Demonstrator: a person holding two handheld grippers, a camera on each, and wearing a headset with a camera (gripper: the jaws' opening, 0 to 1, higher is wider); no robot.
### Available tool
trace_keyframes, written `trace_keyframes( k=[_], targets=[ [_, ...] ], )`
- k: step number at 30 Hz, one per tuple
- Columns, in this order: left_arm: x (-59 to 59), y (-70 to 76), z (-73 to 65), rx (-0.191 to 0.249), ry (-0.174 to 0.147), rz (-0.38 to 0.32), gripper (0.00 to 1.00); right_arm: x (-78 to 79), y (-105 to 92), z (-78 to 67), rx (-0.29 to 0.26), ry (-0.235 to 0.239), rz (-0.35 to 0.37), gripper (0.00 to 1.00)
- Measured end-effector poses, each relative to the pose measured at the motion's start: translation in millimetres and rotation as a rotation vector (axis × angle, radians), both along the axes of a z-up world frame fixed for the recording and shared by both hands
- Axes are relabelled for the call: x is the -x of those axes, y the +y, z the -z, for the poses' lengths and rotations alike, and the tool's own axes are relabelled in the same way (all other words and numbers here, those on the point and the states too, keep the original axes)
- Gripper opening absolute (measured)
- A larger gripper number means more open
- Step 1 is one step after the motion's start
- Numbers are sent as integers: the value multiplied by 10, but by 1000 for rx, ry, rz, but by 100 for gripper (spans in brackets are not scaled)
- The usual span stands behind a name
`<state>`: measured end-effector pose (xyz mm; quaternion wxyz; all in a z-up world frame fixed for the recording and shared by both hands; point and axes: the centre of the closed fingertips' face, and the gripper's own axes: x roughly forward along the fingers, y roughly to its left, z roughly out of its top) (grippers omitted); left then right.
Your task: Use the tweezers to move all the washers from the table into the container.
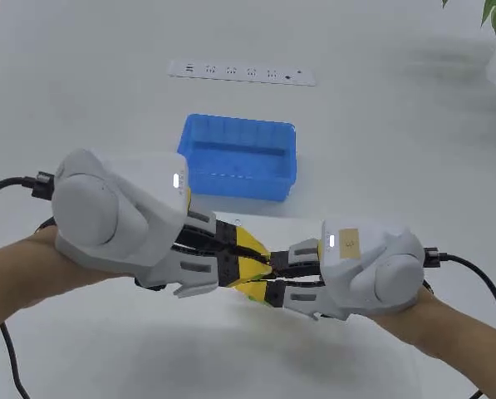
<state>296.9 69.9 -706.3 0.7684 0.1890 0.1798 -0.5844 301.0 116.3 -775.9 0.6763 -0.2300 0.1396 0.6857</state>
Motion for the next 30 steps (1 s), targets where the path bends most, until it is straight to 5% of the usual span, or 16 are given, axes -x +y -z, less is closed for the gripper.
trace_keyframes(
  k=[2,4,10,12,19,30],
  targets=[
    [1,-2,-5,-1,-12,2,7,-1,2,1,0,1,1,7],
    [-14,-4,-17,-15,-60,9,6,-9,6,0,1,5,8,7],
    [38,44,-12,-14,-93,30,5,-8,29,4,25,3,29,9],
    [29,91,-17,-3,-93,18,5,-5,40,6,24,36,56,10],
    [35,215,-44,21,-88,-14,5,-5,117,-23,39,28,73,12],
    [22,400,-110,52,-101,-76,5,-75,103,-28,44,76,157,16]
  ],
)
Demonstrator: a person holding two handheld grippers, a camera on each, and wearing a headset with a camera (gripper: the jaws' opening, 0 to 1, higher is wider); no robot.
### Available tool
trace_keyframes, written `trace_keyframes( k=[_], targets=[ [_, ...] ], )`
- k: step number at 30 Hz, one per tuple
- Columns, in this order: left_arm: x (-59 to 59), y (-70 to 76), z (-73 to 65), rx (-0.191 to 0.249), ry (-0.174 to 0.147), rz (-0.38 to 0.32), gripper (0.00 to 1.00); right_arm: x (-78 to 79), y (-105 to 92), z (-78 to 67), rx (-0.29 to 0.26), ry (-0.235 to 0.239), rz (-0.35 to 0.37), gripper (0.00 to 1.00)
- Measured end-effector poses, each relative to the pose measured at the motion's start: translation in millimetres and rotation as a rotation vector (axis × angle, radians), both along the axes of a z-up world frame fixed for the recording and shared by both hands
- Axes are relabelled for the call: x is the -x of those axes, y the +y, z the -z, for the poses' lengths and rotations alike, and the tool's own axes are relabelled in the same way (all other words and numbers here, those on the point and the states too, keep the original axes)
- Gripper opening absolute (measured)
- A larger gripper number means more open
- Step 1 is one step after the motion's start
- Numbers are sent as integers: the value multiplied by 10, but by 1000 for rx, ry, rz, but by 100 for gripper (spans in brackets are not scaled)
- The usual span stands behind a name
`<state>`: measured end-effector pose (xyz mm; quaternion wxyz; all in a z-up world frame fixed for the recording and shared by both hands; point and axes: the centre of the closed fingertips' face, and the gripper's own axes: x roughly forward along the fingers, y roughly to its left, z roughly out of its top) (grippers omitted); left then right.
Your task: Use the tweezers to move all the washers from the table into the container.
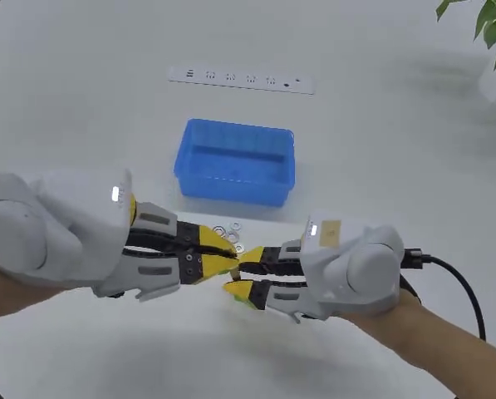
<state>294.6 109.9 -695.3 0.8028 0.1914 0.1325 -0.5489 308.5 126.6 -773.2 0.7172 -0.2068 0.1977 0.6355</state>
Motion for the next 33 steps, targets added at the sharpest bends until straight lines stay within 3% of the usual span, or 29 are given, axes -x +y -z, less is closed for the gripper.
trace_keyframes(
  k=[9,13,20,33],
  targets=[
    [-55,205,-20,7,-17,-52,5,-43,-14,-4,9,-2,38,24],
    [-141,301,-50,-5,-40,-75,5,-53,-3,26,14,5,48,27],
    [-296,437,-59,-17,-50,-97,5,-62,-38,106,42,22,57,32],
    [-397,435,27,-30,-34,-101,5,-93,-118,173,50,58,84,37]
  ],
)
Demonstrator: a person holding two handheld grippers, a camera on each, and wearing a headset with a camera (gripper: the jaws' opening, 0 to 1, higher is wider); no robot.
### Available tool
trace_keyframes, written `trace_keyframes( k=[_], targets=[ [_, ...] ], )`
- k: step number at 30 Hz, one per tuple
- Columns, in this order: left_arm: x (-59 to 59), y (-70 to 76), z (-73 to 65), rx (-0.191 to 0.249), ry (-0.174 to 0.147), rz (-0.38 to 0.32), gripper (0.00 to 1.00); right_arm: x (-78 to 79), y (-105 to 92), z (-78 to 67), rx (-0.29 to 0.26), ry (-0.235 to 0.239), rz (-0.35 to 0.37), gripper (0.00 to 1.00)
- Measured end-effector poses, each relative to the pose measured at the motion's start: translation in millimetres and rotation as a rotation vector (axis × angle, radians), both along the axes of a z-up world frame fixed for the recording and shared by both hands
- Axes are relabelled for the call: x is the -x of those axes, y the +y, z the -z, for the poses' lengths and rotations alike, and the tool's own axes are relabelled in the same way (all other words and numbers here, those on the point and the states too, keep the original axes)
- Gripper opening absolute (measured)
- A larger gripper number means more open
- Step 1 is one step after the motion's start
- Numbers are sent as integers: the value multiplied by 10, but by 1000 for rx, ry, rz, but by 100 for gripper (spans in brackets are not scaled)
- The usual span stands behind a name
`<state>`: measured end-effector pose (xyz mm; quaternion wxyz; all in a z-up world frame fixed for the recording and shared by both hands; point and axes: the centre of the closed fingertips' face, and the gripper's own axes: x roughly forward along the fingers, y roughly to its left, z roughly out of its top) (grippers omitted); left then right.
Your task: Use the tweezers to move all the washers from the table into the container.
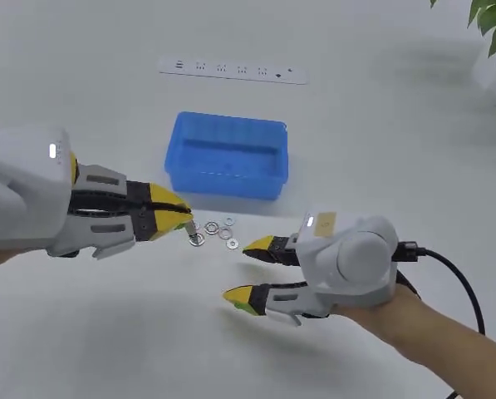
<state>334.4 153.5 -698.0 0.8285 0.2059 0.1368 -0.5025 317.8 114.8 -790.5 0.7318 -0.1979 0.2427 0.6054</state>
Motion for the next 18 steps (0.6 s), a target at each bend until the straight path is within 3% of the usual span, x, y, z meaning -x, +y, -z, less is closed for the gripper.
trace_keyframes(
  k=[9,14,18],
  targets=[
    [-32,0,56,-14,3,6,5,5,9,18,-2,6,2,36],
    [-43,0,112,-15,21,13,5,-8,10,25,-5,15,10,36],
    [-57,1,92,9,29,6,5,-16,12,34,-5,20,13,36]
  ],
)
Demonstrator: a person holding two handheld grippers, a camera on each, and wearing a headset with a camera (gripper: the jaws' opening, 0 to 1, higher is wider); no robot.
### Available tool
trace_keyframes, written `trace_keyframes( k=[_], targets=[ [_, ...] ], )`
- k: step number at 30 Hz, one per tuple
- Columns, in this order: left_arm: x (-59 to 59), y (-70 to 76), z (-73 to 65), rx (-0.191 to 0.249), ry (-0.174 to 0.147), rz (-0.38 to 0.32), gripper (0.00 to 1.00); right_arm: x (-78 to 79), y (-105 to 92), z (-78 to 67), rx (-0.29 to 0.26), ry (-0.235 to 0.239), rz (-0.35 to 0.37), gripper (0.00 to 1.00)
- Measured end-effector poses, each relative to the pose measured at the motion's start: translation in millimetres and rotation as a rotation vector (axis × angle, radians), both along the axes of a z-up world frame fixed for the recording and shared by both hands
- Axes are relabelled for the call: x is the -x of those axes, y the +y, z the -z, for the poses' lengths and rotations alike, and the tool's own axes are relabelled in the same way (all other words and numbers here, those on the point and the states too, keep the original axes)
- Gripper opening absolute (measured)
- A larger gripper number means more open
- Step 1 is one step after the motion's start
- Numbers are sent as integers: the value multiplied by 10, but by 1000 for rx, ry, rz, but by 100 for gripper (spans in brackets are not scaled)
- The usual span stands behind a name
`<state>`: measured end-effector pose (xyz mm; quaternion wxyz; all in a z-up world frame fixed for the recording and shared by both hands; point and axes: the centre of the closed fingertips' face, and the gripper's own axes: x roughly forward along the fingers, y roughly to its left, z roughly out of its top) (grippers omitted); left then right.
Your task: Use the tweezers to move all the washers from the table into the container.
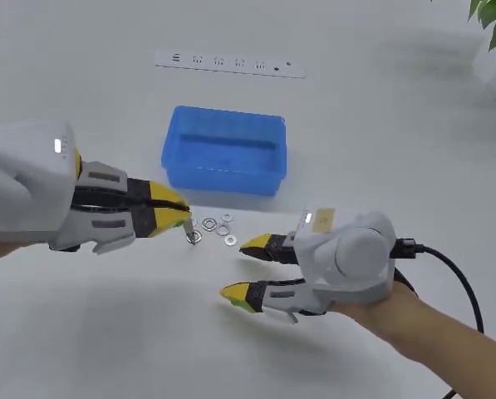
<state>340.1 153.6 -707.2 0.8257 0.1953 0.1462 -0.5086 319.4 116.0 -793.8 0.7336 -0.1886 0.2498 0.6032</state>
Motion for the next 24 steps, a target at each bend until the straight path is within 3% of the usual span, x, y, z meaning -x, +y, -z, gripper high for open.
trace_keyframes(
  k=[5,6,8,24],
  targets=[
    [1,40,2,-5,23,12,5,-18,40,-11,-6,3,0,36],
    [27,46,10,2,49,23,5,-26,50,-16,-9,2,0,36],
    [26,64,14,-3,57,27,5,-47,79,-21,-11,4,0,36],
    [3,78,40,-63,86,81,5,-263,460,-153,-26,-44,-86,34]
  ],
)
